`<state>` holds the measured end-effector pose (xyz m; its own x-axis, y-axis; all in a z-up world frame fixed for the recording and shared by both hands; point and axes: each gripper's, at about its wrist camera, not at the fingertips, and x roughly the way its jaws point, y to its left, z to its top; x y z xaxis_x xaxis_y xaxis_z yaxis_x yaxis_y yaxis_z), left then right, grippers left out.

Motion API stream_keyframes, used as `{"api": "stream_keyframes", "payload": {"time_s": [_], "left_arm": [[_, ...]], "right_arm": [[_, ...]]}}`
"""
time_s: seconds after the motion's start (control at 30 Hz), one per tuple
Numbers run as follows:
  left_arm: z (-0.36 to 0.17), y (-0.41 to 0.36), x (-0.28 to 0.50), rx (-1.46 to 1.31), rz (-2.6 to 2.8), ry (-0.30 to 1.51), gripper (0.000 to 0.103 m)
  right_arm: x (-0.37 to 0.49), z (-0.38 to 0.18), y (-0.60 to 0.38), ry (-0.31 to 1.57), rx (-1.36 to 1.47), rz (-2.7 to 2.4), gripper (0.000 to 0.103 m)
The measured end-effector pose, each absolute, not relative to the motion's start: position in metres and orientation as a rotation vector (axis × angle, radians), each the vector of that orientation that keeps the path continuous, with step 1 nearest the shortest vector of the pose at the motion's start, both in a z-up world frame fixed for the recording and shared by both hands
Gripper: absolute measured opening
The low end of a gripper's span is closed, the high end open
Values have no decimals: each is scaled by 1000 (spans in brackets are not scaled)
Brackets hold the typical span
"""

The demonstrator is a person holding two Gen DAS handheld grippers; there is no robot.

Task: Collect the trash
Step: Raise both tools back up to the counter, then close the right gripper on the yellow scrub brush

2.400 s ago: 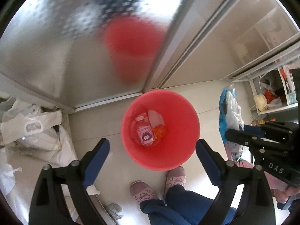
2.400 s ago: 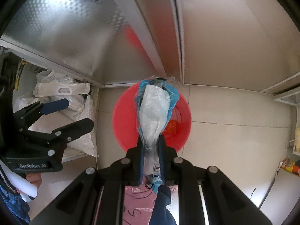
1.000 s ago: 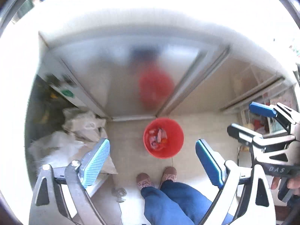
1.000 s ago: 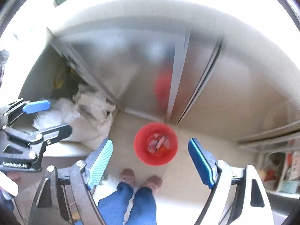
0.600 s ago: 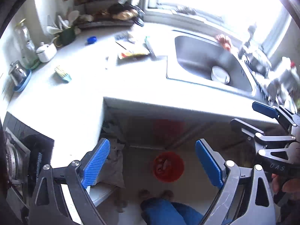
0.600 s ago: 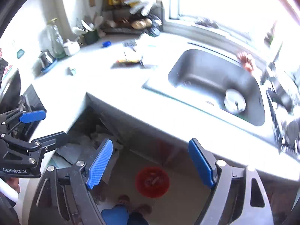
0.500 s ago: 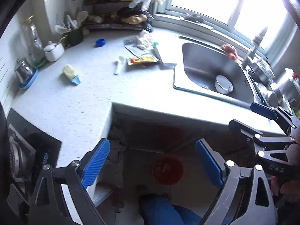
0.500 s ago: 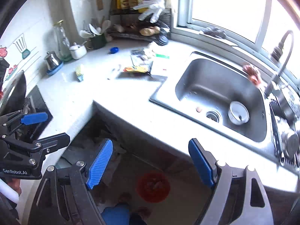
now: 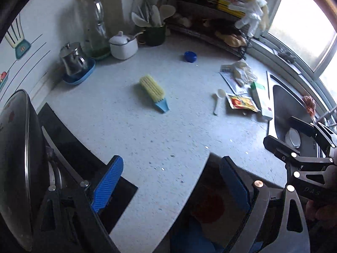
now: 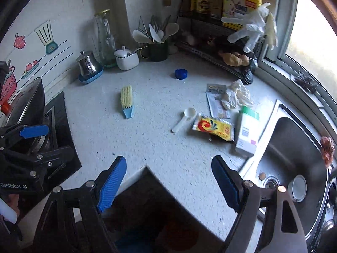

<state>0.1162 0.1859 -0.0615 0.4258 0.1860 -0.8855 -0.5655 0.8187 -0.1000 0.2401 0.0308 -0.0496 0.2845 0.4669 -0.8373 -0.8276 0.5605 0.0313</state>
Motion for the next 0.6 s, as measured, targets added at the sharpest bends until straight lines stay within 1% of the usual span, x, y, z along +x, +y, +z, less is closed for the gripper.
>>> {"api": "stream_keyframes", "payload": {"time_s": [0.3, 0.43, 0.6], "left_arm": [[-92, 287, 143, -510, 609, 1122, 92], [-108, 312, 158, -540, 653, 1162, 92], [-128, 329, 169, -572, 651, 1212, 92]], "right_arm": [[283, -86, 152, 1039, -542, 1013, 82], [297, -103, 191, 1084, -576, 1043, 82], [312, -130, 215, 1148, -615, 1072, 82]]}}
